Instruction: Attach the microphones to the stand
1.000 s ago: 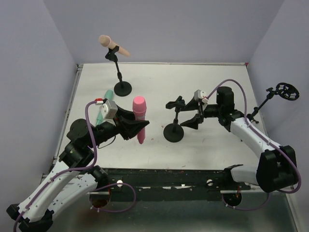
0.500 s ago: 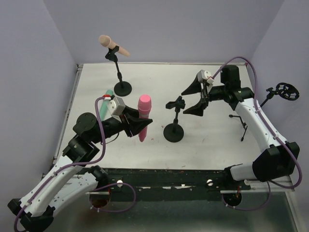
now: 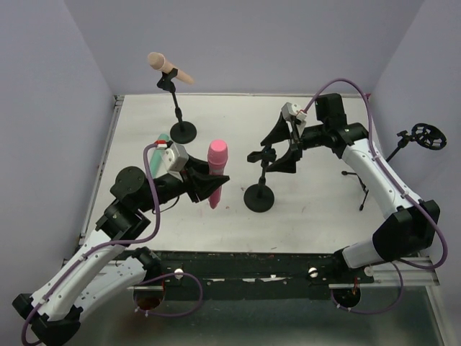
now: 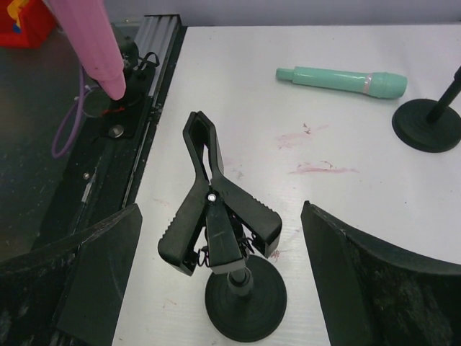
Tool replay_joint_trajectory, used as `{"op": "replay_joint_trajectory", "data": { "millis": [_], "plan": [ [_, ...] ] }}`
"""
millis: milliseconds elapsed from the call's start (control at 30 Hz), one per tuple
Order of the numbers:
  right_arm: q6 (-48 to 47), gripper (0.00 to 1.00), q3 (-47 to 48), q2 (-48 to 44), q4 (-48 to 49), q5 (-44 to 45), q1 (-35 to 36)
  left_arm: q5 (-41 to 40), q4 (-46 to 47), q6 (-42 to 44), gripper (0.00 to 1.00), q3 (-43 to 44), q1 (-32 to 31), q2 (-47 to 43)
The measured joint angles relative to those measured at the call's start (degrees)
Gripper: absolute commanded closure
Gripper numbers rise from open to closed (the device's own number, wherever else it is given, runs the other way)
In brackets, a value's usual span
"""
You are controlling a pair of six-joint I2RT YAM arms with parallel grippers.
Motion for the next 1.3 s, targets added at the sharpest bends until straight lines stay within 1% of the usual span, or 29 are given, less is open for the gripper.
{"op": "replay_joint_trajectory", "data": {
  "millis": [133,200,333,400,500,567,700,900,1133,1300],
  "plan": [
    [0.02,0.05,0.39,0.48,-0.33,-0.04,1.29,0.09,0.13,0.70,1.00,0.11,0.00,1.29],
    [0.00,0.09,0.42,0.68,-0.52,-0.04,1.62,0.26,0.13,1.09,1.00,0.26,0.00,2.12],
    [-0.11,0.20,0.46,0.76,-1.09,-0.04,1.68,0.68,0.13,1.77,1.00,0.81,0.00,3.37],
    [-0.39,0.31,0.68,0.76,-1.66,-0.04,1.68,1.07,0.15,1.99,1.00,1.33,0.00,4.00],
    [-1.11,0.50,0.81,0.76,-2.23,0.02,1.68,1.44,0.44,2.34,1.00,1.73,0.02,4.59],
    [-1.75,0.60,0.83,0.76,-2.43,0.02,1.68,1.55,0.61,2.60,1.00,2.14,0.02,5.16],
    [-3.10,0.72,0.87,0.76,-2.56,0.02,1.66,1.66,1.09,3.21,1.00,3.37,0.02,6.62],
    [-3.56,0.78,0.87,0.76,-3.02,0.02,1.68,1.73,2.78,5.33,1.00,6.86,0.02,10.97],
    [-3.39,0.79,0.87,0.74,-2.99,0.02,1.68,4.90,7.63,5.29,1.00,11.76,0.02,19.76],
    [-3.02,0.81,0.87,0.74,-2.97,0.04,1.68,6.38,11.58,4.17,1.00,12.04,0.02,24.94]
  ]
}}
